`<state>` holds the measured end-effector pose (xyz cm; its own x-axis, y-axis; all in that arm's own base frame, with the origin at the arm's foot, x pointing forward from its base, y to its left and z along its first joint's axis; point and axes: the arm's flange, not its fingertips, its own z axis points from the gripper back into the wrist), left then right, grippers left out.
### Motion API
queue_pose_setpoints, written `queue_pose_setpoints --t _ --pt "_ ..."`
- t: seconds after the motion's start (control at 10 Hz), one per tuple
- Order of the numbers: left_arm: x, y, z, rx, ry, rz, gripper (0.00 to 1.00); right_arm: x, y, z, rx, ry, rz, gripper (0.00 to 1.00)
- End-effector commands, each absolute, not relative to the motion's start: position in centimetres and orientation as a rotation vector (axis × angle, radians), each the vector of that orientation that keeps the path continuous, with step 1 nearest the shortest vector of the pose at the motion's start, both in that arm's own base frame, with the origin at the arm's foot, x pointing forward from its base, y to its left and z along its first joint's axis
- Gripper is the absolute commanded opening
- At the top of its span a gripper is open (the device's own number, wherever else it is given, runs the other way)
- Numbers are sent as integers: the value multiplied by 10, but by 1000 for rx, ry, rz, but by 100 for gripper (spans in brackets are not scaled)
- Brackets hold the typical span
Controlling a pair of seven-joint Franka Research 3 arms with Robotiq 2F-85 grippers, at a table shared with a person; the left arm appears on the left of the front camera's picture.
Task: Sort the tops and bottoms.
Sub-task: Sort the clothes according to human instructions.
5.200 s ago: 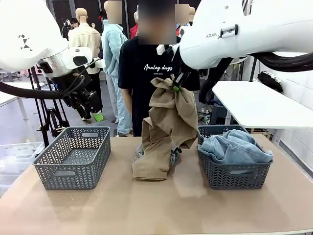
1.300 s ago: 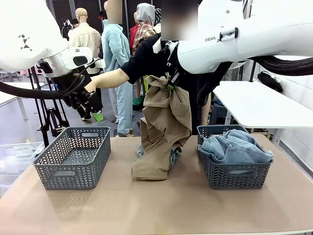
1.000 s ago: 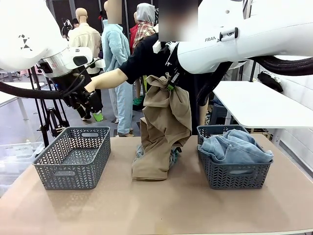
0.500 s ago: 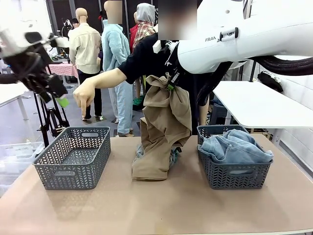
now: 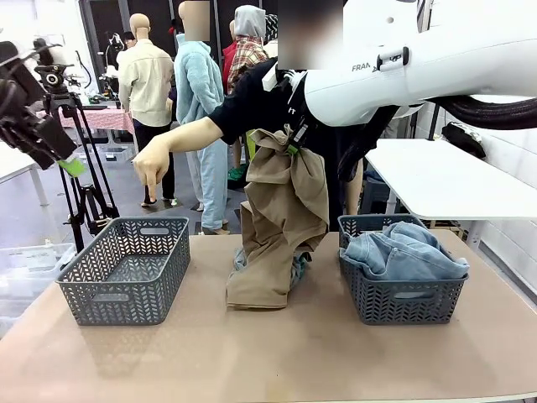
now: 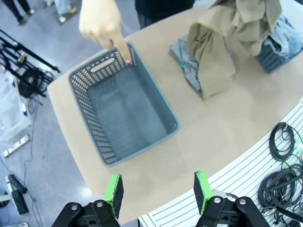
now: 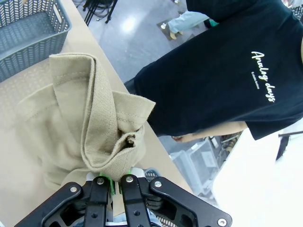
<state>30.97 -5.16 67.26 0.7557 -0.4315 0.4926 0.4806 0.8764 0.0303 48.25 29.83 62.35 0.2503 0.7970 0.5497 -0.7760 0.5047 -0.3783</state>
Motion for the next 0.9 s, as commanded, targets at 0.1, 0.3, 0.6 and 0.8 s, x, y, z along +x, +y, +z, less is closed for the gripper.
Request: queue_pose_setpoints --t 0.1,0.3,0.6,0.8 --pt "317 -58 671 -85 -488 -502 78 478 305 644 -26 -847 1072 0" --pt "317 -58 671 -85 -488 -502 78 469 316 689 105 -1048 1114 0" --pt "317 -58 671 -85 -488 -502 78 463 349 740 156 -1192 1199 0" --pt "317 -58 671 -85 -488 -502 78 464 383 773 163 -1294 1254 0"
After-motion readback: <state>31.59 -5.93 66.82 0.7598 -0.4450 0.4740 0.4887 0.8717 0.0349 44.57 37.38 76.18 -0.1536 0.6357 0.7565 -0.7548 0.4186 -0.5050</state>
